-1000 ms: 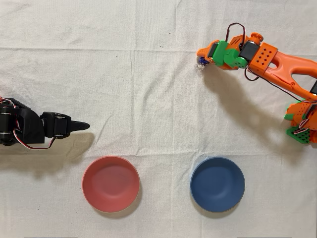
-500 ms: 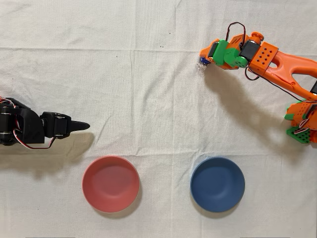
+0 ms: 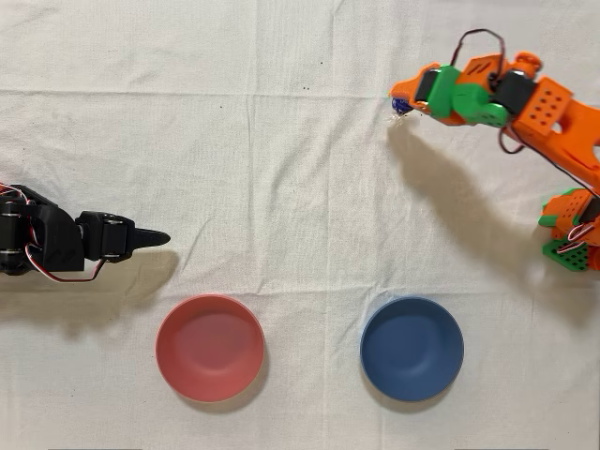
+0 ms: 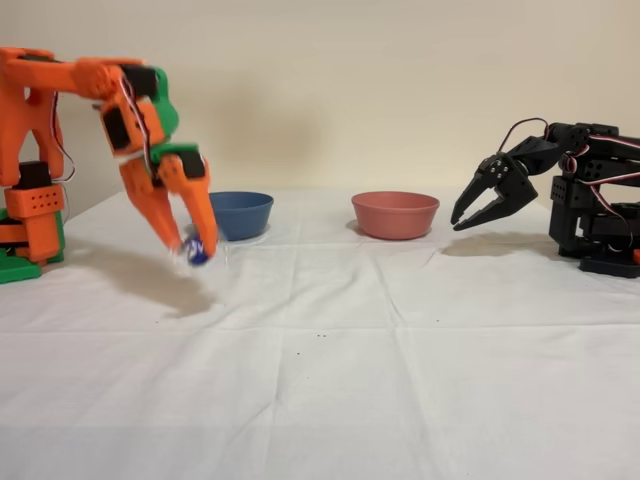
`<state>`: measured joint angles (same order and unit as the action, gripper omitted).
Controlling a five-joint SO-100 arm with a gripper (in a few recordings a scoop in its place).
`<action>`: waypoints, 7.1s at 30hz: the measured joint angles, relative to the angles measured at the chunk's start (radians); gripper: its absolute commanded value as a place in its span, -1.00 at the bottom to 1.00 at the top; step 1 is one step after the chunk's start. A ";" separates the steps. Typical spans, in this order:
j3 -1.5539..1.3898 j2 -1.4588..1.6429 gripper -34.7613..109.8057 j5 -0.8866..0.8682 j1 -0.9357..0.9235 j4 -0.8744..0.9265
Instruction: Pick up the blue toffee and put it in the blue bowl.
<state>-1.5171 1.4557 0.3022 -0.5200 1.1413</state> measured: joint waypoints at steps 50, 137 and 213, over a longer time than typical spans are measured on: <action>-0.279 0.207 -0.34 -0.072 1.095 -0.147; -0.937 1.338 -0.52 0.015 0.486 -0.155; -1.624 1.810 -0.52 -0.126 0.482 -0.061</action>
<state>-3.1416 3.2658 0.1764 -0.0383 1.0799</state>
